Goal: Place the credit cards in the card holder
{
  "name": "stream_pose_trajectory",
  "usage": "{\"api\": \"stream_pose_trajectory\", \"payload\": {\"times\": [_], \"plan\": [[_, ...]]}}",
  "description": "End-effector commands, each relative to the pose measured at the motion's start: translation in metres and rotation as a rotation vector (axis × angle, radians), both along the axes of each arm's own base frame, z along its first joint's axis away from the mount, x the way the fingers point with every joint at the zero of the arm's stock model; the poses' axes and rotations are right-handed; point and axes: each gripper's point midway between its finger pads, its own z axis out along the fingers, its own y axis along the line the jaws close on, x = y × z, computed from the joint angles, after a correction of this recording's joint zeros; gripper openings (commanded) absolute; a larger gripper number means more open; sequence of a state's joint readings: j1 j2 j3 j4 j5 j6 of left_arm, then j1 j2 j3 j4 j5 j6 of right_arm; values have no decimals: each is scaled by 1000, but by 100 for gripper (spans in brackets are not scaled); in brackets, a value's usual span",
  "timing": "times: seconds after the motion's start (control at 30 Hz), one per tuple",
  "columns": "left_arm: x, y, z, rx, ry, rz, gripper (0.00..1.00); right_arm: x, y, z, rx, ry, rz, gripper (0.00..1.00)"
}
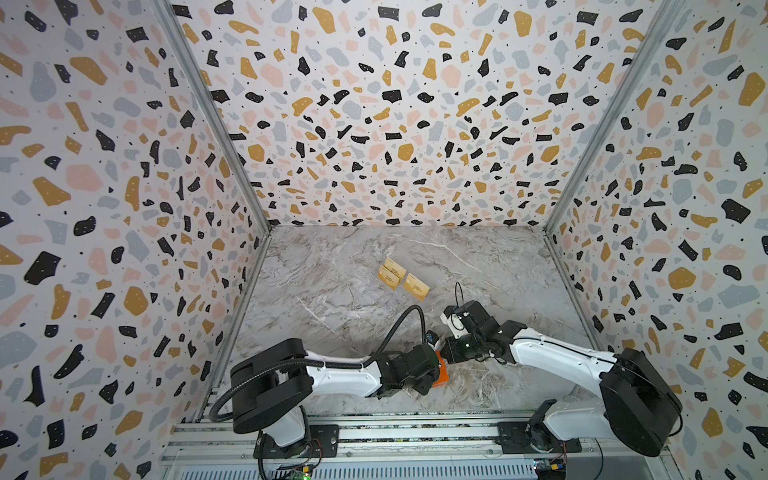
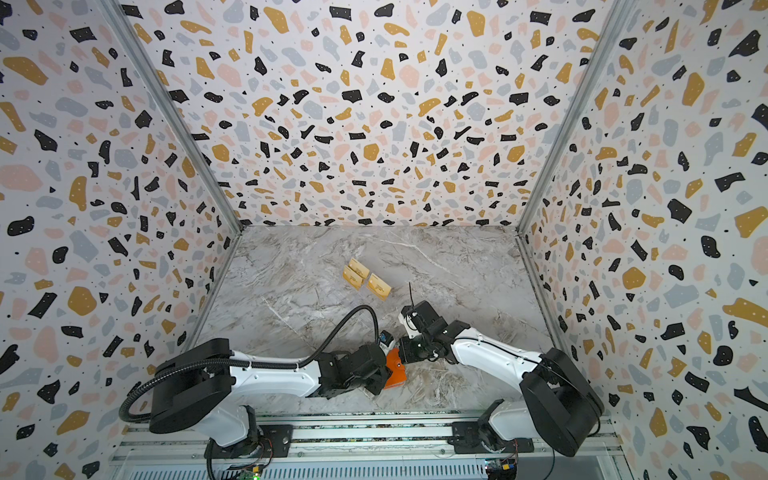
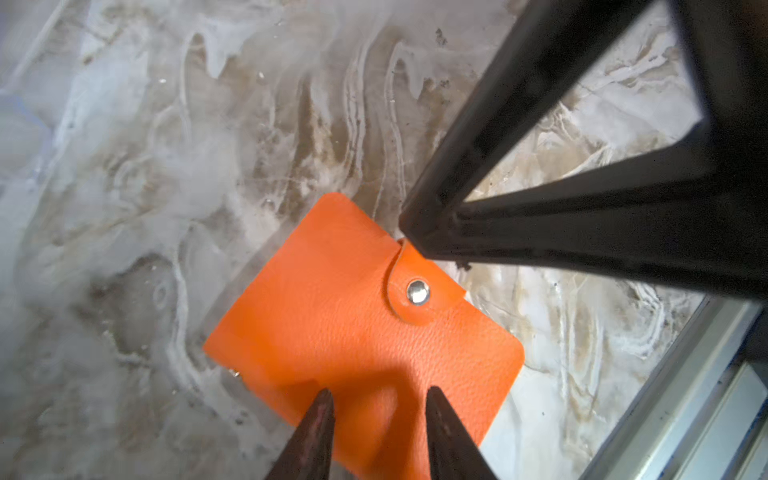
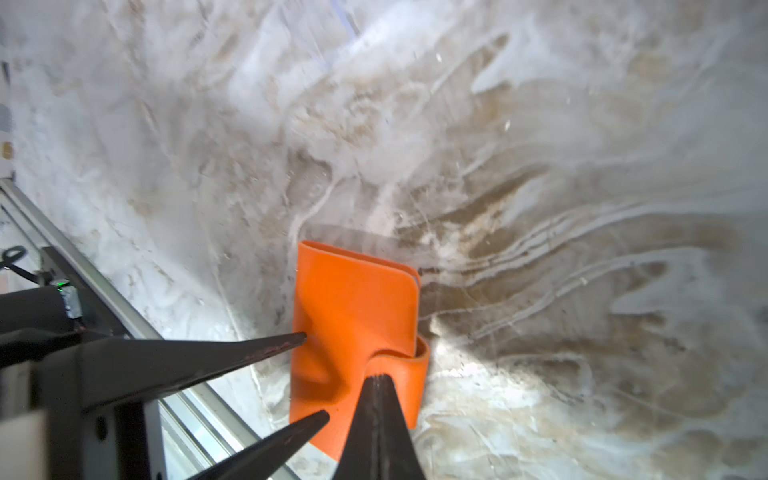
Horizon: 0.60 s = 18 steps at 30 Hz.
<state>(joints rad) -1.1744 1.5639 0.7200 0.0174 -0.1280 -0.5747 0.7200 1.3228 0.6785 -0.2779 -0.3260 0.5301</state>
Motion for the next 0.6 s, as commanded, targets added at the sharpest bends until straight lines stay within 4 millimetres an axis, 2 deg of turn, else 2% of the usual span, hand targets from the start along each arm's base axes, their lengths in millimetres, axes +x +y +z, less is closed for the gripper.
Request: {"api": "stream_pose_trajectory", "payload": {"times": [0.0,0.07,0.17,0.2,0.3,0.33,0.43,0.47,0.5,0.53,0.57], "plan": [[5,10,9,-39,40,61,46,4,3,9,26,-28,-11,3],[11,16,15,-77,61,102,49,4,1,4,15,-24,-17,8],[22,31,10,-97,120,194,49,1,-4,-7,-3,-17,-24,23],[24,32,10,-111,134,204,49,1,-5,-8,-2,-23,-22,25],[42,42,28,-174,108,284,50,10,-2,6,22,-81,-29,29],[52,48,38,-204,92,328,54,17,-2,13,24,-114,-36,34],[88,86,74,-225,-39,499,77,47,-7,45,40,-250,-76,49],[102,106,88,-206,-105,569,93,60,-10,58,40,-315,-96,55],[112,125,101,-183,-166,627,99,71,-16,70,31,-368,-121,67],[122,146,118,-161,-243,687,100,84,-23,85,22,-440,-151,82],[130,170,135,-131,-328,751,100,97,-33,100,5,-520,-189,88]]}}
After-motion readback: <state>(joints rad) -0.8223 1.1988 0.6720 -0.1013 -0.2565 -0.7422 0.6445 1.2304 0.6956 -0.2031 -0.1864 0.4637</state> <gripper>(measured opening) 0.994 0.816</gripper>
